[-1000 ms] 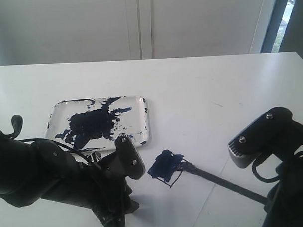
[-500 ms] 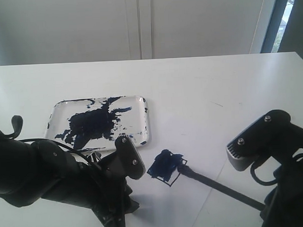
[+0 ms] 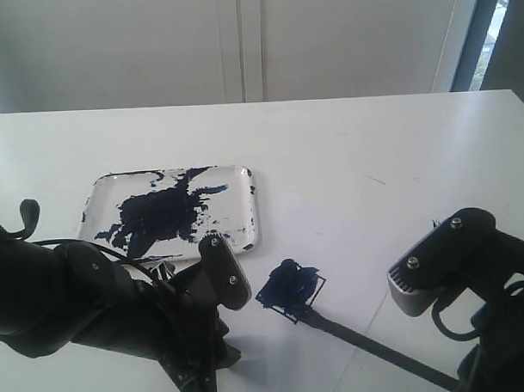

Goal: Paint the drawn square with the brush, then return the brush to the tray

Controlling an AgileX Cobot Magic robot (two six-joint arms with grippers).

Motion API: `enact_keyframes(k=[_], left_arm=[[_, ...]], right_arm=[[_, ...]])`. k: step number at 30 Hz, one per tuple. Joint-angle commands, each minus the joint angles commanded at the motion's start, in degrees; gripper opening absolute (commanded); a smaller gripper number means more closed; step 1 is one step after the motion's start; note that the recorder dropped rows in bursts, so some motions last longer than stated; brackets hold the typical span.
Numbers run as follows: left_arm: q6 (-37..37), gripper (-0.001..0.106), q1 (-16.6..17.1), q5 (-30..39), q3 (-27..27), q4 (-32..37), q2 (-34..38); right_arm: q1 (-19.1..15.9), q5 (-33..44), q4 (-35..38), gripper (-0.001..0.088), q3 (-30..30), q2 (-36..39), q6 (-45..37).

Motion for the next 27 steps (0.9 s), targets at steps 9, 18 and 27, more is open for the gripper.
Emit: enact_keyframes(k=[9,18,27], left_arm=[[0.0,0.041,0.0,-0.1,0.0,0.0,0.0],[0.0,0.041,0.0,-0.1,0.0,0.0,0.0],[0.0,0.041,0.0,-0.1,0.0,0.0,0.0]], right_arm=[[0.0,-4.9,-7.0,0.0000,0.0,0.0,4.1],[0.0,-1.3,-6.6,0.0000,0.0,0.0,4.9],[0.0,-1.5,-6.5,0.0000,0.0,0.0,5.0]])
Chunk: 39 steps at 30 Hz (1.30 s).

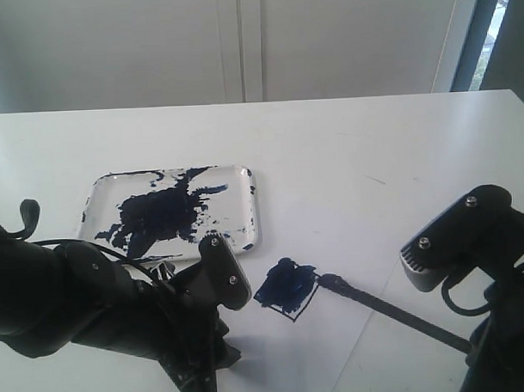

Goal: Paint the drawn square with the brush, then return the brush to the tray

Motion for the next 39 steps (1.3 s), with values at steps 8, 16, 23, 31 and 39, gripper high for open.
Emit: enact_keyframes(k=[8,16,23,31,39], left_arm=[[0.0,0.041,0.0,0.0,0.0,0.0,0.0],[0.0,0.041,0.0,0.0,0.0,0.0,0.0],[0.1,0.041,0.0,0.0,0.0,0.0,0.0],[0.1,0.041,0.0,-0.1,0.0,0.0,0.0],[0.1,0.041,0.0,-0.2,0.0,0.0,0.0]], right_arm=[[0.0,-1.0,2.3,0.0000,0.0,0.0,-0.9],[0.0,-0.9,0.4,0.0000,0.0,0.2,0.0],[0.0,-1.1,0.3,0.0000,0.0,2.5,0.0],[0.0,-1.7,4.6,0.0000,0.0,2.5,-2.3],[0.0,-0.2,7.7,0.0000,0.0,2.5,-5.3]])
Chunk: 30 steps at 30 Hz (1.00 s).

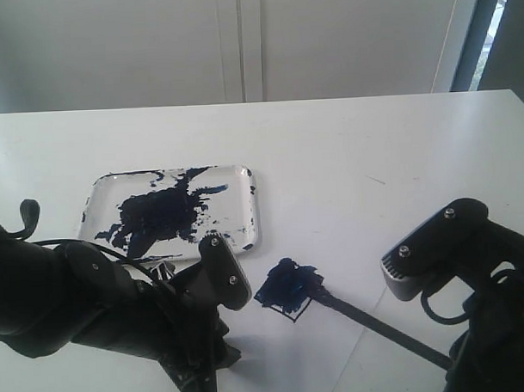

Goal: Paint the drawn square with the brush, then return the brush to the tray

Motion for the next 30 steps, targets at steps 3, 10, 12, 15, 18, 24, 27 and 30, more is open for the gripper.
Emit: enact_keyframes(k=[3,10,12,15,18,24,27,30], left_arm=[[0.0,0.041,0.0,0.0,0.0,0.0,0.0],[0.0,0.041,0.0,0.0,0.0,0.0,0.0],[0.0,0.041,0.0,0.0,0.0,0.0,0.0],[0.0,0.041,0.0,0.0,0.0,0.0,0.0],[0.0,0.041,0.0,0.0,0.0,0.0,0.0],[0.0,0.041,0.0,0.0,0.0,0.0,0.0],[0.0,0.041,0.0,-0.1,0.0,0.0,0.0],[0.0,0.041,0.0,-0.2,0.0,0.0,0.0]], right_arm=[[0.0,0.6,0.5,0.0000,0.0,0.0,-1.1],[0.0,0.7,4.7,0.0000,0.0,0.0,-4.3],[0.0,0.9,4.8,0.0000,0.0,0.0,-4.5],[0.0,0.9,4.8,0.0000,0.0,0.0,-4.5],[0.0,1.1,4.8,0.0000,0.0,0.0,-4.5],[0.0,2.2,4.8,0.0000,0.0,0.0,-4.0],[0.0,2.6,4.3,0.0000,0.0,0.0,-3.8],[0.0,2.6,4.3,0.0000,0.0,0.0,-3.8]])
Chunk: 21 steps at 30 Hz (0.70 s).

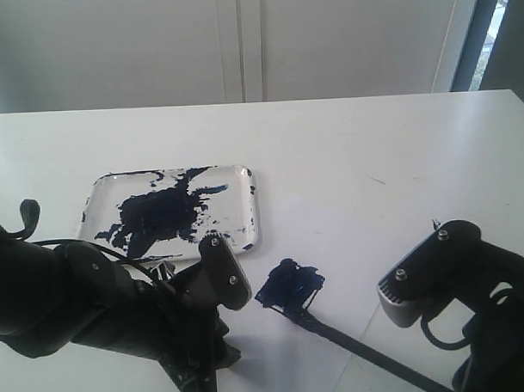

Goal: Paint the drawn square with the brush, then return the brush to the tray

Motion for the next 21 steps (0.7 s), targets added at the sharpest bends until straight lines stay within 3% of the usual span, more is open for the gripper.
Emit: enact_keyframes(k=[11,21], left_arm=[[0.0,0.041,0.0,0.0,0.0,0.0,0.0],[0.0,0.041,0.0,0.1,0.0,0.0,0.0]], right_arm=[[0.0,1.8,-2.7,0.0000,0.0,-0.1,1.6],[0.0,0.0,-12.3,0.0000,0.0,-0.1,7.1]])
